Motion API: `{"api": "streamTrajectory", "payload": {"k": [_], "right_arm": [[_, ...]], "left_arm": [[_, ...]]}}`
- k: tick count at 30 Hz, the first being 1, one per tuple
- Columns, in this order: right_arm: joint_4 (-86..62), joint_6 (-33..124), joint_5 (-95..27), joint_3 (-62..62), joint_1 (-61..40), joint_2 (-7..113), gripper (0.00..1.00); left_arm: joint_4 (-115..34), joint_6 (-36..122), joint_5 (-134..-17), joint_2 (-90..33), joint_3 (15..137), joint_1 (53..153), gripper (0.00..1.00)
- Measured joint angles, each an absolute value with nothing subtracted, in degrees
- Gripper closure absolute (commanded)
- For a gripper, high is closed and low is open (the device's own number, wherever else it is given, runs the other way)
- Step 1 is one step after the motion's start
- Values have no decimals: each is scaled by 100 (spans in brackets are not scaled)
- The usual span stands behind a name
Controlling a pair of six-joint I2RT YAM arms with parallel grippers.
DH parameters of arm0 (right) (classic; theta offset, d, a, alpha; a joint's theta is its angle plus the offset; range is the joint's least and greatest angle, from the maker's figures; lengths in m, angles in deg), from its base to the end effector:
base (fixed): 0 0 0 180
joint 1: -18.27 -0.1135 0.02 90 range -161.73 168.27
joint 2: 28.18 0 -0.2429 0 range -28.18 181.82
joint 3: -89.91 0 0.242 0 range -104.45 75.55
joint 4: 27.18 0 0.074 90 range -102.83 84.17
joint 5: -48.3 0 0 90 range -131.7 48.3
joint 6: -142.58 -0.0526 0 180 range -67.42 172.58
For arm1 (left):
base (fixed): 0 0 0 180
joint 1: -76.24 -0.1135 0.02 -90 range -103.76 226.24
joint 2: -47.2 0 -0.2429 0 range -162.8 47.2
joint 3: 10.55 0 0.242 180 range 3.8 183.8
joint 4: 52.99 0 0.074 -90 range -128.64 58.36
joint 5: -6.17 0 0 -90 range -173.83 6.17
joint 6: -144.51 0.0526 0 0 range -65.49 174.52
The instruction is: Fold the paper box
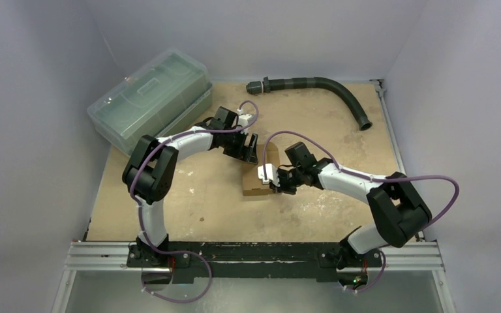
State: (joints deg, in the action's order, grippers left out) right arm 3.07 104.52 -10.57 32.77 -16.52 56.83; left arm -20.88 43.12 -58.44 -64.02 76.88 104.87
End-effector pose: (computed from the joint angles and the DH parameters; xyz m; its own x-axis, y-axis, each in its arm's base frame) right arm 0.2109 0.1796 0.1413 0.1312 -0.7295 -0.6712 -0.9884 -0.0441 -0.1452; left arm 0.3381 -0.2103 0.1417 -0.8397 0.2551 -0.4795 0.4877 0.7428 -0.4588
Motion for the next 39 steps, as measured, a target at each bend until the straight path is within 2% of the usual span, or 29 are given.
{"api": "streamTrajectory", "payload": {"k": [39], "right_arm": [[692, 9602, -972, 2842, -1741, 5893, 100]], "left_arm": [[-2073, 4309, -5676, -6481, 7743, 10476, 22]]}}
